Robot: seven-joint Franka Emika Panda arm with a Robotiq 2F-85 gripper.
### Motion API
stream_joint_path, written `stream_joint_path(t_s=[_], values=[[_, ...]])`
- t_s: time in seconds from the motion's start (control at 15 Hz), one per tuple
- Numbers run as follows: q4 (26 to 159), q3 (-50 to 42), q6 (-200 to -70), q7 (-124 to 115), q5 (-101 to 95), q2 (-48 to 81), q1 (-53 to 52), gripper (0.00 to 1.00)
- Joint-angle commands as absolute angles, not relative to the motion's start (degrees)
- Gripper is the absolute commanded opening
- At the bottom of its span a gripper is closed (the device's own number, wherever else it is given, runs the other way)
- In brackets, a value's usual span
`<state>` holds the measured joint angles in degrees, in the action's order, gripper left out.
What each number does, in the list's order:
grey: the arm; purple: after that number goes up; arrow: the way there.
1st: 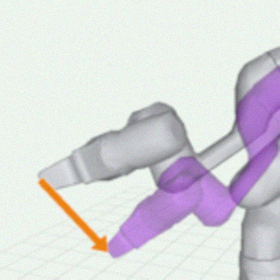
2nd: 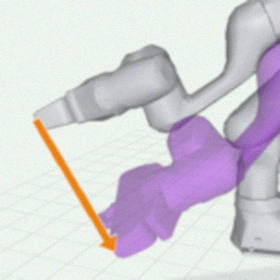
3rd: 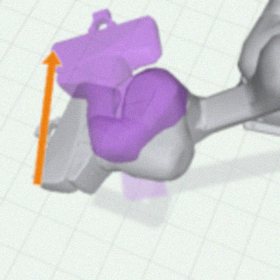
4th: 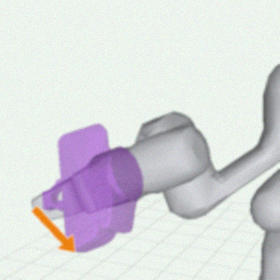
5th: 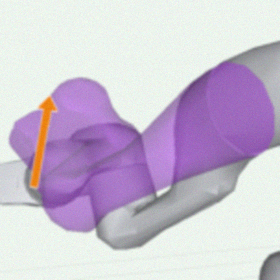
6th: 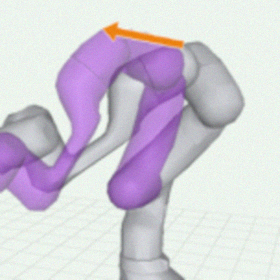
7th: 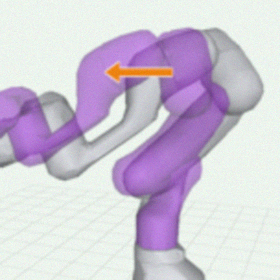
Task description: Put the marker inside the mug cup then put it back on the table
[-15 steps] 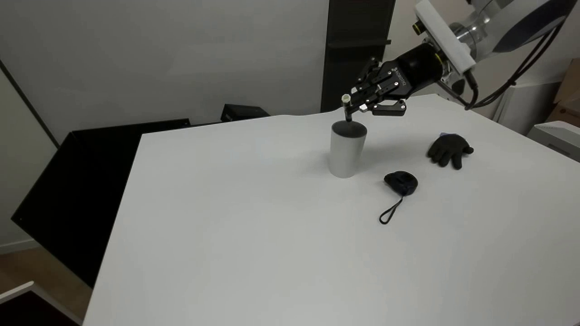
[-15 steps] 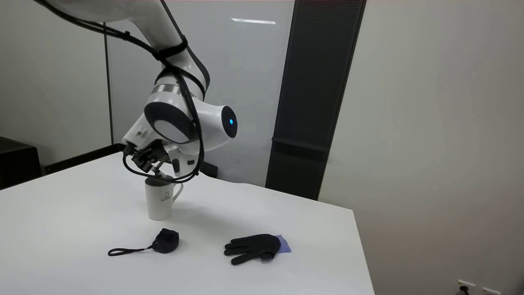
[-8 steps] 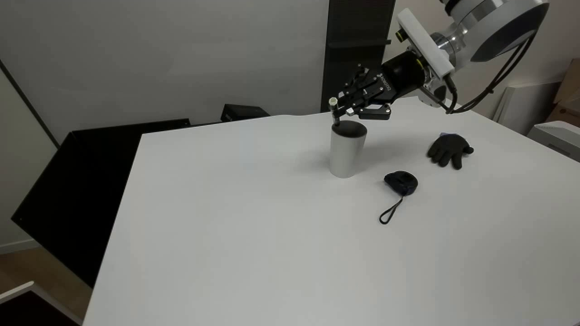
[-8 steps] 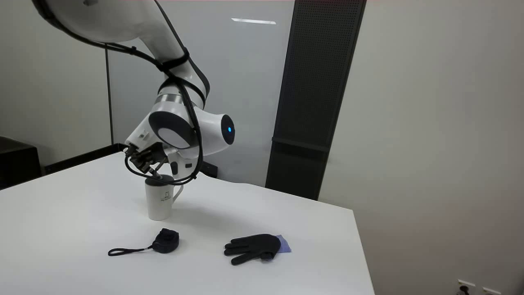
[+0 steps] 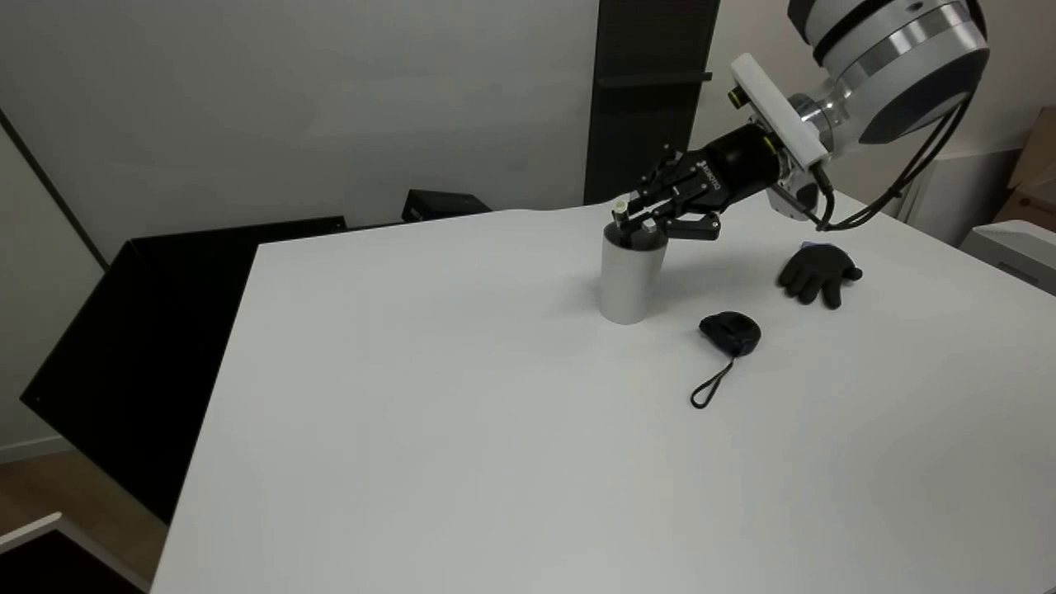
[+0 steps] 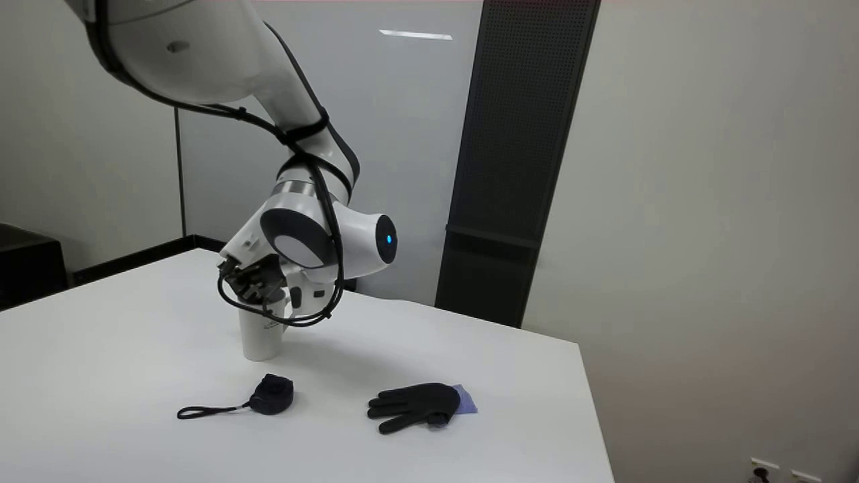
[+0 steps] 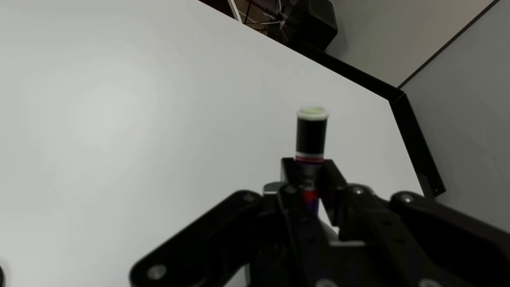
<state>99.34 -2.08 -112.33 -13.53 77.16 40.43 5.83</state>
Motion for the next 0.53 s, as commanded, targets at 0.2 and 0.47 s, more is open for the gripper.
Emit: stream_joint_path(t_s=[0.2, 0.47], values=[[97.29, -2.79, -111.49, -14.21, 76.09, 40.66, 5.29, 0.65], [98.35, -3.34, -113.87, -12.91, 73.35, 38.29, 3.47, 0.9]])
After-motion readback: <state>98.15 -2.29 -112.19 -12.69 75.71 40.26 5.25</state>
